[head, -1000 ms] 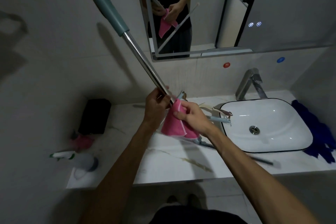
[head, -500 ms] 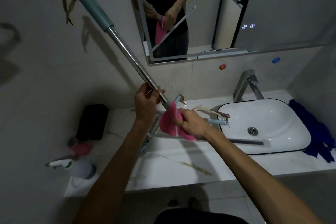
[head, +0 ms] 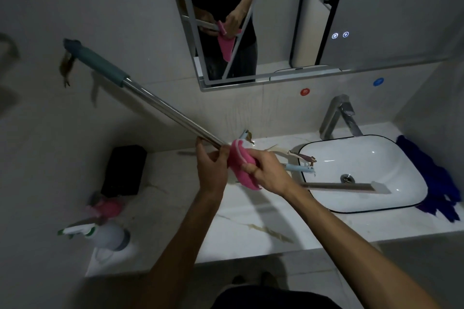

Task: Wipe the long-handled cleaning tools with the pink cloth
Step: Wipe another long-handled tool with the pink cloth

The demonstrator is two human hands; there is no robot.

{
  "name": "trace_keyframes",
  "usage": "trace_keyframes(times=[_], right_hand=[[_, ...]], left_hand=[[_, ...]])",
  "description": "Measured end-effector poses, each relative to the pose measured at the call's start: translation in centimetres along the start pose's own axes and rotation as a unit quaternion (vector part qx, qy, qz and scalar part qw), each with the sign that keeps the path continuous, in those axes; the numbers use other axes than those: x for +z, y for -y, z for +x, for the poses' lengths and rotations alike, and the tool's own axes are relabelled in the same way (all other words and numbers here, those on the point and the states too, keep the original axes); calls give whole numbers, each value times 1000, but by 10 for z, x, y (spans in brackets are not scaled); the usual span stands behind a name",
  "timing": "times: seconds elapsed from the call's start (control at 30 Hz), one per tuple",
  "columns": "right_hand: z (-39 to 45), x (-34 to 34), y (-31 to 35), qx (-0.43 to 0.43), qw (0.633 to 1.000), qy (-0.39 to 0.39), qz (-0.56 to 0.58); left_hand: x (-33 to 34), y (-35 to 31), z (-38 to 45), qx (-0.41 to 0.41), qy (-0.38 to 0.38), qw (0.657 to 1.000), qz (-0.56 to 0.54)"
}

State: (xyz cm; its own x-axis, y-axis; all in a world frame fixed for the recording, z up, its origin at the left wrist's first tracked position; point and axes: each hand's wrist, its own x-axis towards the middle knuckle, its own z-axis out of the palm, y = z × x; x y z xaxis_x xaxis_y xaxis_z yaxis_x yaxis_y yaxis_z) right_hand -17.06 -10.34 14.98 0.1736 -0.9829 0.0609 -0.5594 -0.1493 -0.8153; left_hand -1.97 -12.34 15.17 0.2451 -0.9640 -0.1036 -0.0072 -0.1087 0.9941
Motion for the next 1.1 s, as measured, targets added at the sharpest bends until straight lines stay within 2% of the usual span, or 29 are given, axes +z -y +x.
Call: trace_keyframes(times=[0.1, 0.2, 0.27, 0.37, 0.4, 0.5, 0.57, 0.63, 0.7, 0.83, 0.97, 1.03, 1.1], right_hand=[[-6, 10, -2, 26, 996, -25, 84], [-3, 13, -5, 80, 978, -131, 143], [1, 10, -3, 105, 971, -158, 145], [4, 7, 1, 156, 976, -108, 110], [4, 8, 1, 165, 976, -113, 82], [6, 14, 3, 79, 983, -163, -16], [5, 16, 6, 37, 993, -111, -9], [2, 13, 10, 37, 998, -30, 32], [3, 7, 7, 23, 1000, -4, -10], [6, 6, -1, 29, 993, -45, -103], [4, 11, -4, 43, 984, -108, -136], [3, 9, 0, 62, 985, -99, -129], [4, 7, 3, 66, 985, -40, -152]], left_hand=[[-1, -3, 0, 21, -6, 1000, 4], [-3, -5, 3, 54, 6, 998, 25], [-3, -7, 3, 72, 17, 996, 42], [-3, -9, 3, 88, 40, 995, 29], [-3, -9, 4, 92, 42, 995, 28], [-3, -13, 4, 103, 34, 994, 26], [-1, -16, 5, 103, 30, 994, 4], [-2, -19, 9, 91, 35, 995, -31], [-4, -19, 12, 82, 55, 994, -45], [-5, -20, 8, 81, 85, 993, -26], [-4, -22, 7, 121, 51, 991, 32], [-5, -22, 6, 131, 44, 989, 47], [-7, -22, 6, 136, 44, 989, 48]])
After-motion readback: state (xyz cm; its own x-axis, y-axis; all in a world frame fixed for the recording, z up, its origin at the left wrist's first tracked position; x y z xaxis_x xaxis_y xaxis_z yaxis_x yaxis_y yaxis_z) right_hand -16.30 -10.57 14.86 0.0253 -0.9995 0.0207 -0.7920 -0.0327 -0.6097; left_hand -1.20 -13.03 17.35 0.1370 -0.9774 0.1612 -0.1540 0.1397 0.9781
